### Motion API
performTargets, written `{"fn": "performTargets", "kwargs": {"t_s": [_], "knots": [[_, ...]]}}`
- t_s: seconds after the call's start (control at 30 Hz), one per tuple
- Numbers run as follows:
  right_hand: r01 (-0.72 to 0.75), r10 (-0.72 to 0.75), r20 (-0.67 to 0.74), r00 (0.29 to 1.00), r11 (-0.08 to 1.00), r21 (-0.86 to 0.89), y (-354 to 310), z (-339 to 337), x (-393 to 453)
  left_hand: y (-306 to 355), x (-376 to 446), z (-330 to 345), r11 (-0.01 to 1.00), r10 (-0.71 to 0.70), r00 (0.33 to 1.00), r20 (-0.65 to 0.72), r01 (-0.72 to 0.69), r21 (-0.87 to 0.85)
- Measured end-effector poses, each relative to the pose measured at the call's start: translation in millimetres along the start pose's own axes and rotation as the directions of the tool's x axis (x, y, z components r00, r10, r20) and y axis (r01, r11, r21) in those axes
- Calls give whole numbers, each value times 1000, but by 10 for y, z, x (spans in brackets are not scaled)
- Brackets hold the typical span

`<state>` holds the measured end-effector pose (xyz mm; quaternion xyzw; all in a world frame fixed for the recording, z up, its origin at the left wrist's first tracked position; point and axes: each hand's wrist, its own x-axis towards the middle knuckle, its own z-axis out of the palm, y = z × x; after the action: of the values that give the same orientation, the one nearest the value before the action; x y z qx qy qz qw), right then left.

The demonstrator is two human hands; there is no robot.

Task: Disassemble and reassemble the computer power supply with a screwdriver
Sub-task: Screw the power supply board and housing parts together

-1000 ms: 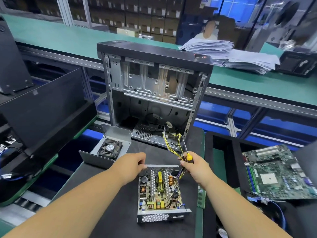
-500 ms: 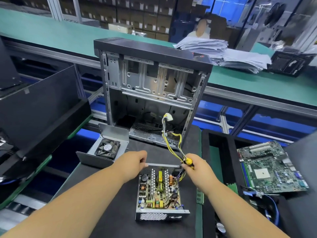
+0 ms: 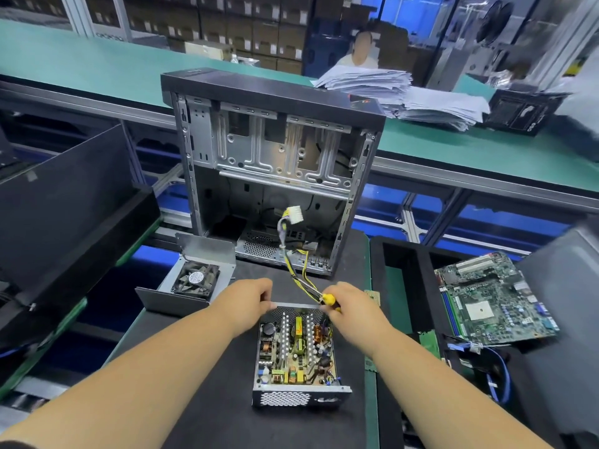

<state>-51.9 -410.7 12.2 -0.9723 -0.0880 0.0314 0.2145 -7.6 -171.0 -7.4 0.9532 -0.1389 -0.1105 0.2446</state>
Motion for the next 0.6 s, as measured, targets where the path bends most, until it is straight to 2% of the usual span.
{"fn": "performTargets", "kwargs": {"t_s": [0.13,0.3,0.43,0.5,0.6], "knots": [[7,-6,46,999,1000,-15,-2,8,46,-9,-90,18,997,-16,999,-27,14,-75],[15,-19,136,991,999,30,89,1,27,-2,-252,3,987,40,992,122,-20,-161],[1,-8,138,990,999,46,118,23,3,-31,-368,-23,991,41,979,198,-15,-133],[-6,1,136,991,999,38,122,32,-20,-36,-417,-25,991,57,978,203,-31,-130],[-13,11,132,991,1000,14,134,35,-59,-5,-505,-30,996,83,981,177,-80,-27]]}}
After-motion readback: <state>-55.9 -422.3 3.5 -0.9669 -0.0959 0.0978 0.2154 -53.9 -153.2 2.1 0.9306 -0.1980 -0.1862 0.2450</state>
